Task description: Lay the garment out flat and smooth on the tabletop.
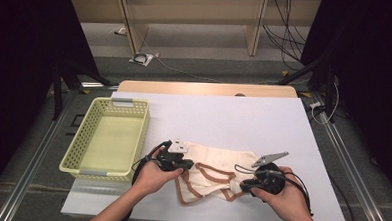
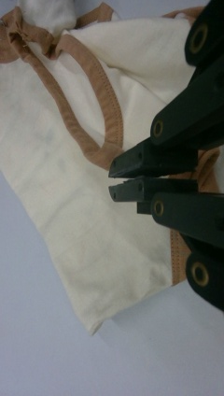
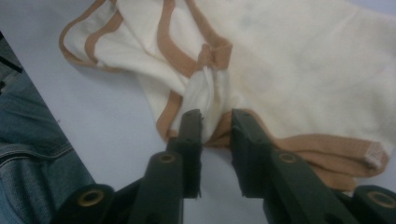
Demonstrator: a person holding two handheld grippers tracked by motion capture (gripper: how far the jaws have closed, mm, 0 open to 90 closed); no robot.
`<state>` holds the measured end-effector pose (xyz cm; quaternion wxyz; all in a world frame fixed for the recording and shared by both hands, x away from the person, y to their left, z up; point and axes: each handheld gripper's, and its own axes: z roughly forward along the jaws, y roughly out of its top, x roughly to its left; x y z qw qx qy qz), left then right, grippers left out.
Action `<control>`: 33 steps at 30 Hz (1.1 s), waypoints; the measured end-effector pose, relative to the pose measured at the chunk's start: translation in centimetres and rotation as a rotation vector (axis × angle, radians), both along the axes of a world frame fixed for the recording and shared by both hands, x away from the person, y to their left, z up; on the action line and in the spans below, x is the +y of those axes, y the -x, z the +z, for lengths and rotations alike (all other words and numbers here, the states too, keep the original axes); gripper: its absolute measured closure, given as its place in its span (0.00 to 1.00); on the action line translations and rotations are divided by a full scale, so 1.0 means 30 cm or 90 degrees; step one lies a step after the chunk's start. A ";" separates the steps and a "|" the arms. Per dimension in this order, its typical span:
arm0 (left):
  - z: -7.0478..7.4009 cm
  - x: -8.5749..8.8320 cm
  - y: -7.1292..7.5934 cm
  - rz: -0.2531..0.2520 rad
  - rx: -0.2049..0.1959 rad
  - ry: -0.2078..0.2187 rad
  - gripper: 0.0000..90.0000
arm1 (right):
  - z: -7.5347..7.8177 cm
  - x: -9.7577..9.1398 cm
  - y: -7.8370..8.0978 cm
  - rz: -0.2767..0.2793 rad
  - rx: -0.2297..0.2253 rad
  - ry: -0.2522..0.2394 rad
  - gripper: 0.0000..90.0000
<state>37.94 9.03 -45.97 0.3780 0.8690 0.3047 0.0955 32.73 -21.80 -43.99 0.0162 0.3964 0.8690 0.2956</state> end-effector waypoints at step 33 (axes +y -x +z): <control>-0.060 -0.037 -0.052 -0.020 -0.006 -0.064 0.46 | -0.005 -0.022 -0.196 -0.018 -0.014 0.082 0.90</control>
